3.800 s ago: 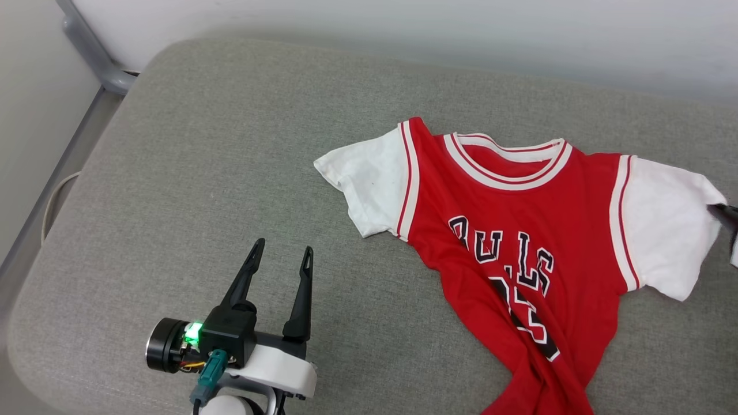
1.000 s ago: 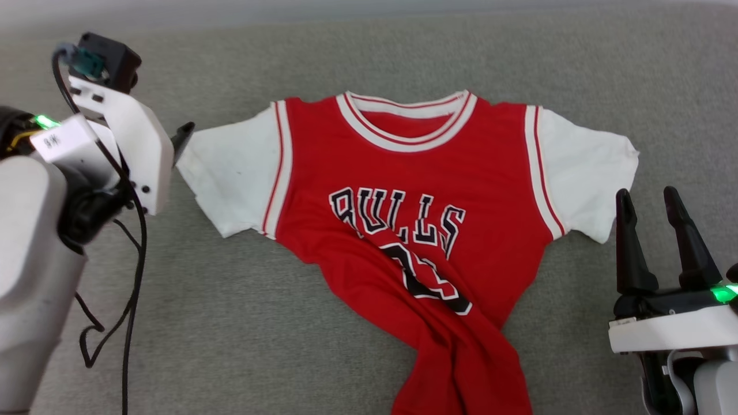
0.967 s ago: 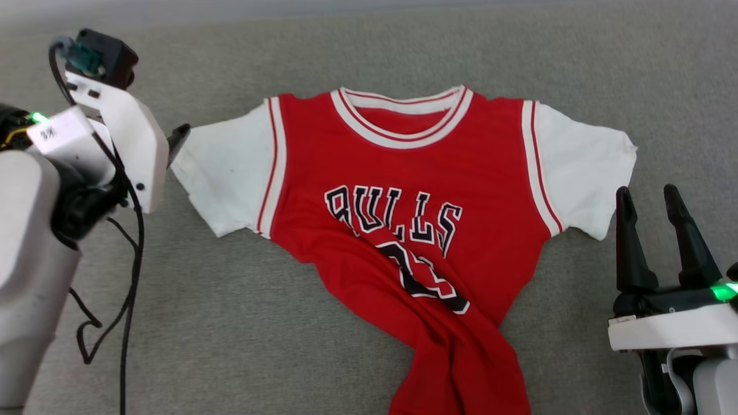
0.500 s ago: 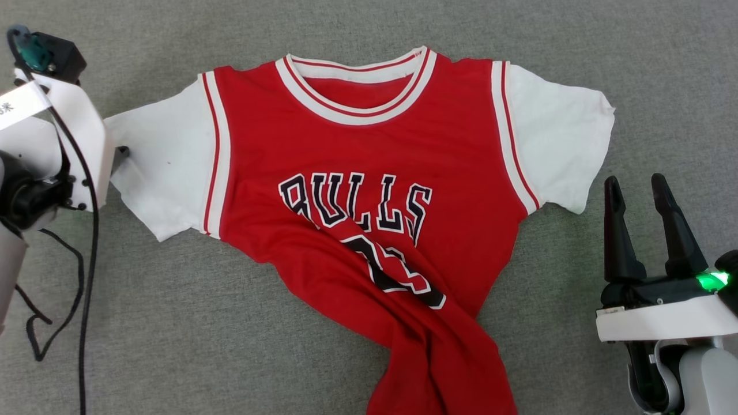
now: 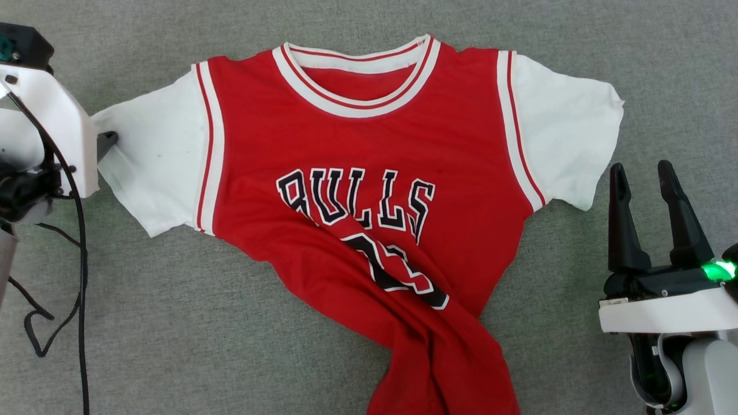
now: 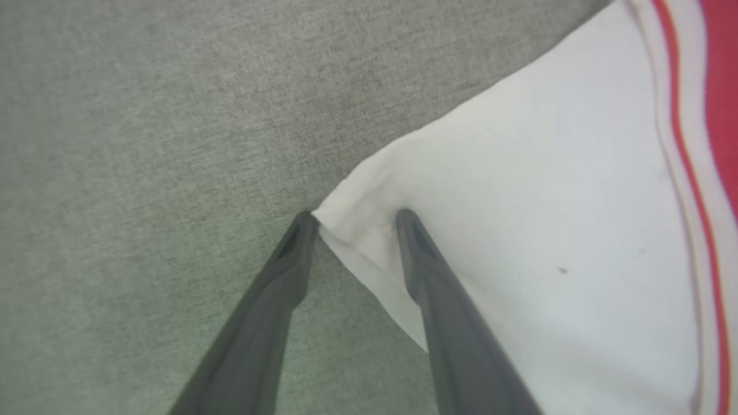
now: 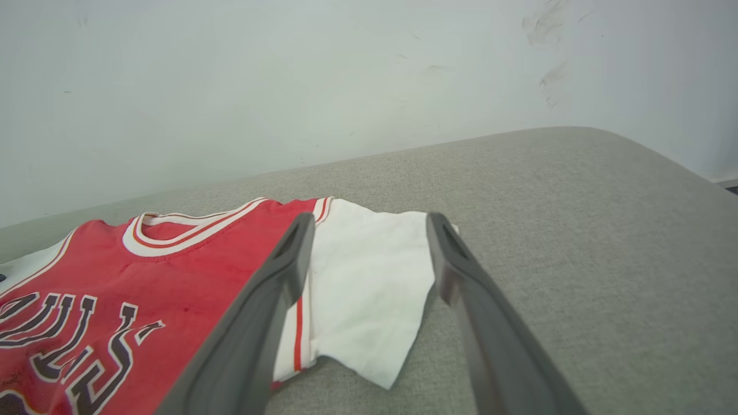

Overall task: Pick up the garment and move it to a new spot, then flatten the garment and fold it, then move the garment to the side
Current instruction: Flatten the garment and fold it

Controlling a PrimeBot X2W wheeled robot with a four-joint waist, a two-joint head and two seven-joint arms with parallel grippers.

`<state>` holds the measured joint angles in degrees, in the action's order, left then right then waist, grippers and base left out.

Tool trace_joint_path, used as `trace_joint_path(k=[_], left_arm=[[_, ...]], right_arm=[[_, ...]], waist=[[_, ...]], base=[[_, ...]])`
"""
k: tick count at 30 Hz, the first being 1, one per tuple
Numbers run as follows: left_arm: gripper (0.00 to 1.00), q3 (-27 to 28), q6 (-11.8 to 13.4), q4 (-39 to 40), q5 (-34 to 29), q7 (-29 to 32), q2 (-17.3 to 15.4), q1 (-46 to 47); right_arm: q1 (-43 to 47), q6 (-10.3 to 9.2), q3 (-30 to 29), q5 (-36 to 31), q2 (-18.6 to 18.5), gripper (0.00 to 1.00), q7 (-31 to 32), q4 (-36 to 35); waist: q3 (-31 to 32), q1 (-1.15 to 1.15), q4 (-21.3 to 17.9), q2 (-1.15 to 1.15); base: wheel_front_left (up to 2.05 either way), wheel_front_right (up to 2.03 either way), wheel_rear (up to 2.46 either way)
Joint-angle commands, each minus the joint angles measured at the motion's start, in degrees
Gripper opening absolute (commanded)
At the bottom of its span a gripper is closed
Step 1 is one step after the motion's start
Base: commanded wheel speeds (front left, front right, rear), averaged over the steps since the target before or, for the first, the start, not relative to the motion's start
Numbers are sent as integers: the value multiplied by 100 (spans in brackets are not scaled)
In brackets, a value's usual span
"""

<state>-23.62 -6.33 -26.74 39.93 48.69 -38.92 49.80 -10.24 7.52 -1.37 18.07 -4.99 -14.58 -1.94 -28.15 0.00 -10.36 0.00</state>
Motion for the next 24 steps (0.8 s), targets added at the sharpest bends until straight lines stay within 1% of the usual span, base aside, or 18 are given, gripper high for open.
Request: trace_joint_path(k=[1, 4, 7, 10, 14, 16, 18, 21, 24], left_arm=[[0, -171, -26, -152, 33, 137, 186, -353], [0, -197, -41, -102, 95, 103, 179, -401], [0, -158, -52, -39, 32, -207, 177, -339], [0, -182, -63, 110, -140, -564, 71, -295], [0, -68, -56, 390, -44, -943, 143, -400], [0, -65, -43, 623, -29, -1032, 115, -545], [0, -50, -22, 938, 10, -1066, 64, -683], [0, -7, 82, 1538, 69, -1017, 7, -901], [0, -23, 190, 2192, 55, -943, -92, -1115]], right_arm=[[-25, -5, -4, -33, -10, 100, -19, -20], [-4, -5, -28, -64, -42, 100, -18, -4], [19, -5, -64, -97, -92, 100, 24, -22], [44, -6, -87, -143, -171, 100, 118, -45], [92, -6, -198, -165, -374, 100, 485, -8], [42, -6, -255, -155, -576, 100, 821, 4], [-29, -6, -286, -165, -814, 100, 1312, 35], [-262, -6, -407, -176, -1160, 100, 2219, 35], [-575, -5, -496, 32, -1316, 100, 3244, -37]], waist=[[2, 0, 5, 0], [38, 0, 49, 0], [138, 0, 117, 0], [323, 0, 185, 0], [643, 0, 302, 0], [796, 0, 364, 0], [888, 0, 423, 0], [904, 0, 519, 0], [847, 0, 614, 0]], base=[[0, 0, 0], [0, 0, 0], [0, 0, 0], [0, 0, 0], [0, 0, 0], [0, 0, 0], [0, 0, 0], [0, 0, 0], [0, 0, 0]])
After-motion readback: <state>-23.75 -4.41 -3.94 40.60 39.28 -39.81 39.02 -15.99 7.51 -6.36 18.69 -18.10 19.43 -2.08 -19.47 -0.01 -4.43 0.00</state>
